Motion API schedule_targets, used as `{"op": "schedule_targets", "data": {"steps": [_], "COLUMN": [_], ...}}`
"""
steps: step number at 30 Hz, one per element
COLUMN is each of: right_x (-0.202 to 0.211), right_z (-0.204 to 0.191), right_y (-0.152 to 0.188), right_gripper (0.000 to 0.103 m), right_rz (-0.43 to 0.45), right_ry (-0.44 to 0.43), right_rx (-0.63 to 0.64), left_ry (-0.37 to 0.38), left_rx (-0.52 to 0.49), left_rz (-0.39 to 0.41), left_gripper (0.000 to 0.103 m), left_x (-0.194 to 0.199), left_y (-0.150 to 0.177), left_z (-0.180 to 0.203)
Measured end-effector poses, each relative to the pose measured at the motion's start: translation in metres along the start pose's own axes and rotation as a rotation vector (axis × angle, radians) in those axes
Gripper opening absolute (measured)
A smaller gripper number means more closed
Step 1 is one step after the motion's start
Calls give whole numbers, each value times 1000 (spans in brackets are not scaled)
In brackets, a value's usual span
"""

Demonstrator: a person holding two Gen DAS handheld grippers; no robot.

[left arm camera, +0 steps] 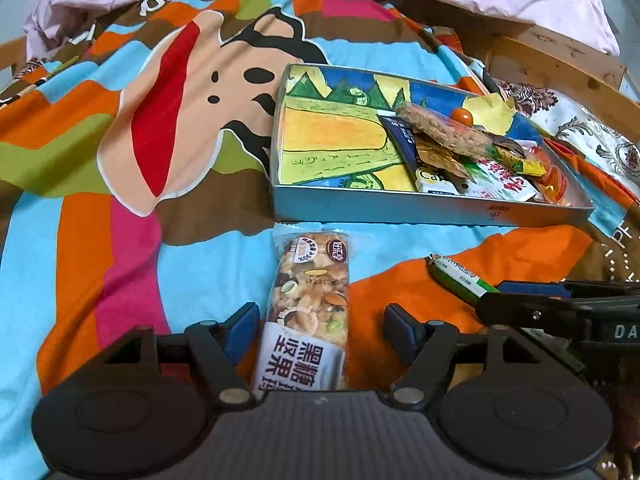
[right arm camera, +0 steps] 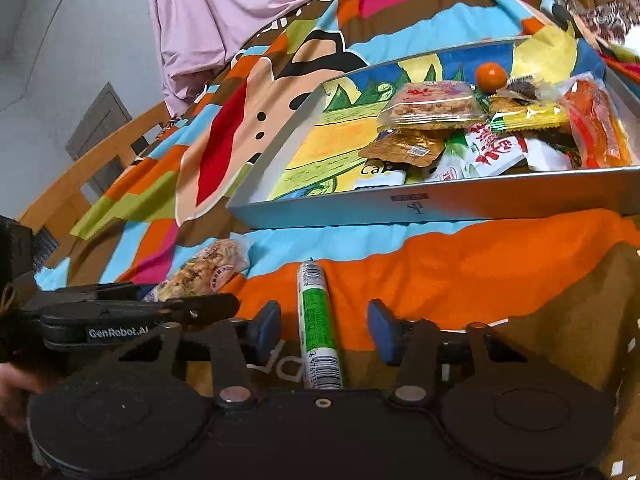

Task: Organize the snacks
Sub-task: 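Close the left tool on the nut bag while the right tool grasps the green stick, then lift and carry the nut bag and green stick over the silver tray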

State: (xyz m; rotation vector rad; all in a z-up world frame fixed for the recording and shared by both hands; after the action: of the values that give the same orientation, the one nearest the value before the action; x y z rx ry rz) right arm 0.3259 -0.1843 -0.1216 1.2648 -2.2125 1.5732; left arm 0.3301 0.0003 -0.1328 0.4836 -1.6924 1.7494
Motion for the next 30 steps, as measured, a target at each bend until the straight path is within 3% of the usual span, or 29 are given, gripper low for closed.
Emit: {"op": "schedule_targets", "data": {"steps": [5,9,18,20,23,30], "right_x": [4,3,2,5,11,11], "right_z": [-5,-12,-16,-15,-16,-20], "right_y": [5,9,12,13,14,18], "right_gripper": [33,33,33,23,20,22], "right_rz": [1,1,12,16,17,7], "right_ry": [35,52,76,82,89,97], "right_rx": [22,89,123,106,89,113], "left_ry": [-28,-36,-51,-52,-55,-54], "left_rx": [31,46,58,62,74,74], "left_rz": [28,37,39,37,34,33], "left_gripper": [67,57,46,44,42,42], "left_x": [7,11,11,13,17,26], "left_y": [0,0,1,1,2,5], "left_z": [-2,-4,-6,-6,-4,6]}}
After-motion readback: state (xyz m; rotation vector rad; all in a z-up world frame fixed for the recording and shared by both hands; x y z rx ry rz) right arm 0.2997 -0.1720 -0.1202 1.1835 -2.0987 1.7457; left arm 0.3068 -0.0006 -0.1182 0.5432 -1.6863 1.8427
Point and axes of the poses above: each gripper's, at about its wrist camera, not at the fingertips, and x roughly against the way its jaws point, z to its right, y to its underside, the point moved 7 cm from there along -x, roughly the way its jaws point, and after that the axes turned 3 degrees about z, right-handed, at the moved point
